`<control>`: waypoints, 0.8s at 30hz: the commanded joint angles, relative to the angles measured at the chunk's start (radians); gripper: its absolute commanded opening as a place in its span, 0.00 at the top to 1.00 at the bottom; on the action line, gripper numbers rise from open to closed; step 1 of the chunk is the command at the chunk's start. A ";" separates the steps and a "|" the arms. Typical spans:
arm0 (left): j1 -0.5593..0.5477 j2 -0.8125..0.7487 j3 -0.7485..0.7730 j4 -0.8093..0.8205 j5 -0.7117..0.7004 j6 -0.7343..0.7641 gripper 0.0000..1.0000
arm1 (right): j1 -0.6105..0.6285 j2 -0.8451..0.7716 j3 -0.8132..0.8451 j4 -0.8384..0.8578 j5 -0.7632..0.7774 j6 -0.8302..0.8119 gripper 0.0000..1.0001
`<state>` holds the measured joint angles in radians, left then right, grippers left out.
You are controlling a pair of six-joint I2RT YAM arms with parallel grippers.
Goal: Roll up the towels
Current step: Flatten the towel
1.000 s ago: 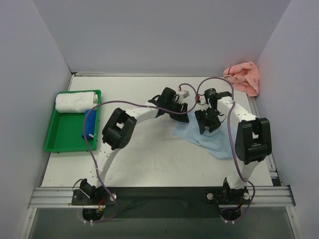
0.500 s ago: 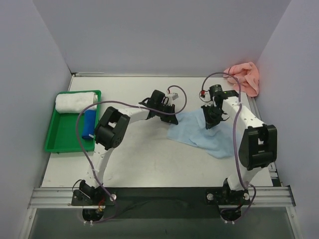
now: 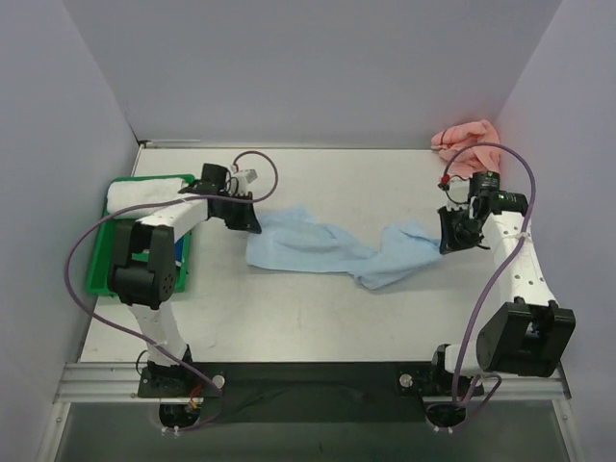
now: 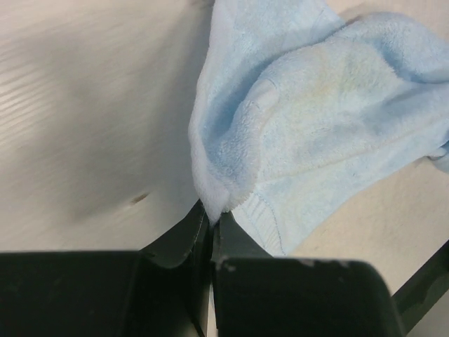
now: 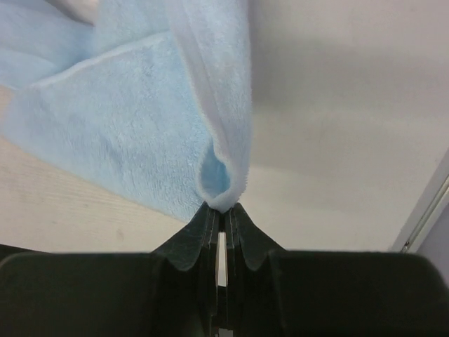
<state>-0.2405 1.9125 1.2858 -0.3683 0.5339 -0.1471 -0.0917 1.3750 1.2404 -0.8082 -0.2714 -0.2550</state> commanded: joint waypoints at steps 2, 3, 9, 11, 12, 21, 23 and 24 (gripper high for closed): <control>0.118 -0.121 -0.029 -0.288 -0.080 0.266 1.00 | -0.101 -0.008 -0.099 -0.095 0.018 -0.208 1.00; 0.141 -0.145 -0.032 -0.360 -0.107 0.335 1.00 | -0.115 -0.005 -0.136 -0.098 0.018 -0.230 1.00; 0.156 -0.198 -0.131 -0.535 -0.190 0.515 1.00 | -0.117 0.070 -0.217 -0.114 0.037 -0.369 1.00; 0.167 -0.193 -0.143 -0.563 -0.218 0.562 1.00 | -0.118 0.111 -0.226 -0.147 0.028 -0.415 1.00; 0.179 -0.188 -0.141 -0.575 -0.225 0.581 1.00 | -0.118 0.121 -0.226 -0.193 0.017 -0.467 1.00; 0.274 -0.135 -0.037 -0.675 -0.186 0.682 0.91 | -0.160 0.124 -0.233 -0.189 0.066 -0.589 0.61; 0.273 -0.118 -0.002 -0.681 -0.163 0.664 0.73 | -0.163 0.142 -0.193 -0.197 0.032 -0.563 0.45; 0.271 -0.110 0.010 -0.685 -0.138 0.656 0.58 | -0.164 0.147 -0.146 -0.204 0.012 -0.555 0.43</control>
<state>0.0341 1.7836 1.2297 -1.0130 0.3305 0.4866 -0.2459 1.5097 0.9943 -0.9497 -0.2363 -0.8040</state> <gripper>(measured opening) 0.352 0.541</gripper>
